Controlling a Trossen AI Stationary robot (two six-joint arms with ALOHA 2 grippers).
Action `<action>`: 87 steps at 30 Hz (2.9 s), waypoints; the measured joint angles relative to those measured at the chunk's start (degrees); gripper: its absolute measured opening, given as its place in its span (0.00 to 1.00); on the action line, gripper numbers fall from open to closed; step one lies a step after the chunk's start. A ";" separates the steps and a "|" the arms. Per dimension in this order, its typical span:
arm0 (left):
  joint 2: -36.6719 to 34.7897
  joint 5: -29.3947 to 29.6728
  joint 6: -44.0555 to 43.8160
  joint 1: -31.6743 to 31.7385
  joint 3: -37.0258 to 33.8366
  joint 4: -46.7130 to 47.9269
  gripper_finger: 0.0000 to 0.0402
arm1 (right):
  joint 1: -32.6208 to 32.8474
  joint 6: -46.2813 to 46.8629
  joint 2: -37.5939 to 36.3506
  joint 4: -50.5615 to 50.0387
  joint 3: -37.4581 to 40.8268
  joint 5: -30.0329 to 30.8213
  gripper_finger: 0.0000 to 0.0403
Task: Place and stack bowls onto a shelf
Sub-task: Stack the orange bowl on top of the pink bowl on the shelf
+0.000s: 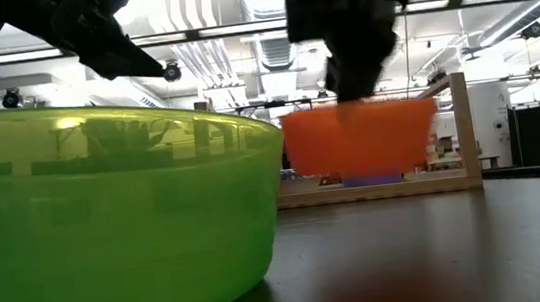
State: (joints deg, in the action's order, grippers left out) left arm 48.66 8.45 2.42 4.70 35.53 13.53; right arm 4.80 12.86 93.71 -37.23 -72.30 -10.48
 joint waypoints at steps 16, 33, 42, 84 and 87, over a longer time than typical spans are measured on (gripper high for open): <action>0.00 -0.02 0.02 0.01 0.00 -0.95 0.23 | -26.80 -18.54 0.02 -27.57 -25.71 10.64 0.02; 0.00 0.00 0.26 0.01 0.00 -1.06 0.23 | -50.60 -27.87 0.26 -23.28 -18.57 5.52 0.02; 0.83 0.00 0.26 0.00 0.00 -1.12 0.23 | -50.60 -26.30 0.26 -18.96 -16.72 5.99 0.08; 1.90 0.00 0.63 0.00 0.01 -2.39 0.23 | -46.90 -30.32 9.61 -16.68 -14.44 25.06 0.02; 1.90 0.00 0.63 -0.01 0.02 -2.39 0.23 | -46.55 -28.24 8.17 -16.71 -14.44 24.47 0.02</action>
State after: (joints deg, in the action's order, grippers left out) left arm 50.57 8.45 3.05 4.69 35.55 11.14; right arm -41.75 -15.38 101.88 -53.94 -86.74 14.00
